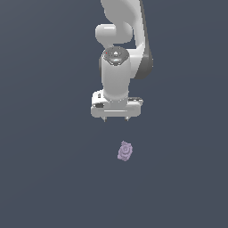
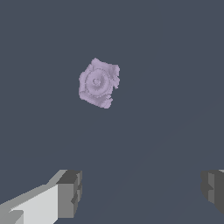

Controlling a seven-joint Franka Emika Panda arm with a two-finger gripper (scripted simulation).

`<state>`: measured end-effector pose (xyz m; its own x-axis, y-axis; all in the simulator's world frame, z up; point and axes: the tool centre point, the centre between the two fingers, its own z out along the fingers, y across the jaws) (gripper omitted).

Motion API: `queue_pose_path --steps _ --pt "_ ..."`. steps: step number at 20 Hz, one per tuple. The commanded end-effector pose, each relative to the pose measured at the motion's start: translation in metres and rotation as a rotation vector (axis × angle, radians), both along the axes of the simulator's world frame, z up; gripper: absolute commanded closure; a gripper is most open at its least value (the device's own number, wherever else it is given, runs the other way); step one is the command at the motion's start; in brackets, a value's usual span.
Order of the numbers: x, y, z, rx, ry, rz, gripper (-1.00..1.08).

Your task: Pick up the object and move it to a goal position.

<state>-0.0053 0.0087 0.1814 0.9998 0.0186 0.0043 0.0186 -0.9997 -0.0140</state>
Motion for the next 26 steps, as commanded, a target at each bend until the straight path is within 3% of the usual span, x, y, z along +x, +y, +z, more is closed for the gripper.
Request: queue_pose_path --steps 1,9,15,26 --pt "0.000 0.000 0.000 0.000 0.000 0.000 -0.92" --pt "-0.002 0.032 -0.006 -0.006 0.005 0.059 -0.92" --pt "-0.001 0.033 -0.007 -0.006 0.005 0.056 -0.92" --pt "0.029 0.037 -0.025 -0.003 0.007 -0.066 -0.92"
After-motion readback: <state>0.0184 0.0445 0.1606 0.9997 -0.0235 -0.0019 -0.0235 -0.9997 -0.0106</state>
